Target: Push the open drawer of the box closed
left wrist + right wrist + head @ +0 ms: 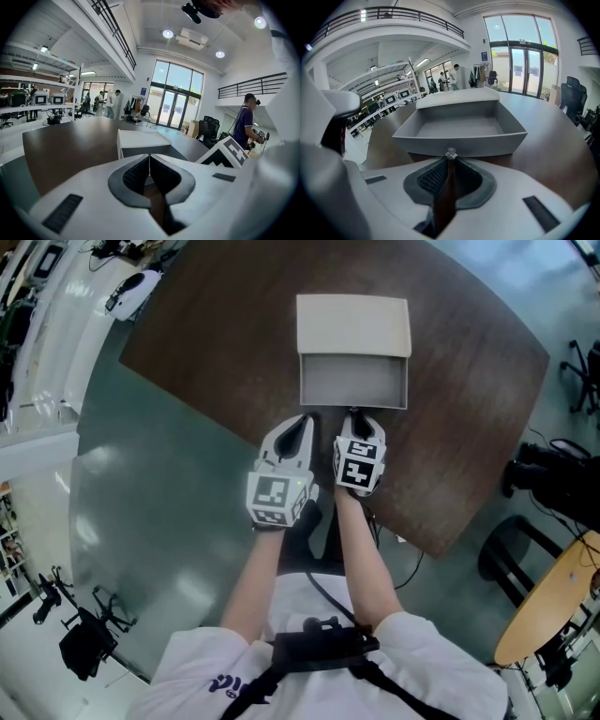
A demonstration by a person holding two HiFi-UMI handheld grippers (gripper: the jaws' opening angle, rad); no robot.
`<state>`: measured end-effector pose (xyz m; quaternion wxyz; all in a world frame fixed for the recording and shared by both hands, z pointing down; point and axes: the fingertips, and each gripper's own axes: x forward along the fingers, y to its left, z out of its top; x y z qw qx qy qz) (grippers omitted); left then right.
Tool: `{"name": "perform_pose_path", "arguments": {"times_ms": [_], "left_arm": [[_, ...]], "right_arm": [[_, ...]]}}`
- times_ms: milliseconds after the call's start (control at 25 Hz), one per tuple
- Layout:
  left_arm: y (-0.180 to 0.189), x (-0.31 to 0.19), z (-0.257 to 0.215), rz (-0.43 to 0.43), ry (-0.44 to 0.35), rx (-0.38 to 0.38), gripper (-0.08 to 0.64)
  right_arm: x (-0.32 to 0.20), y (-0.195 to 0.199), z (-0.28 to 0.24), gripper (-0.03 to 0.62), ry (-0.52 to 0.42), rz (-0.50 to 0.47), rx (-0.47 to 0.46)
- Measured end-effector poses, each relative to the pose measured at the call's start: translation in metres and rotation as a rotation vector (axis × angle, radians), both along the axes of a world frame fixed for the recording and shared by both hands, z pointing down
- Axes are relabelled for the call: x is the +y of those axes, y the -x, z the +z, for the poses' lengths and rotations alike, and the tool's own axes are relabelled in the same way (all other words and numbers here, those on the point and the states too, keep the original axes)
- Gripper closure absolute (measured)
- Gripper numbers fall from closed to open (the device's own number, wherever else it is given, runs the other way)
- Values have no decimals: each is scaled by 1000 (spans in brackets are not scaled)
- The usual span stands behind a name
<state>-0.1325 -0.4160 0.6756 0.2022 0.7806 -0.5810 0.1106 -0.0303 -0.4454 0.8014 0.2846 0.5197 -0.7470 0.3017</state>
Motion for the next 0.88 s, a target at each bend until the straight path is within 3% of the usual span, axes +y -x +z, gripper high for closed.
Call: {"name": "perform_pose_path", "arguments": {"times_ms": [320,880], "left_arm": [[0,-3,-1,-8,-11,4,551],[19,-5,7,-46,11,-1,551]], "right_arm": [[-23,-1,-11,551,-34,-18,-4],[-113,21,-10,549,-98,-59,37]]}}
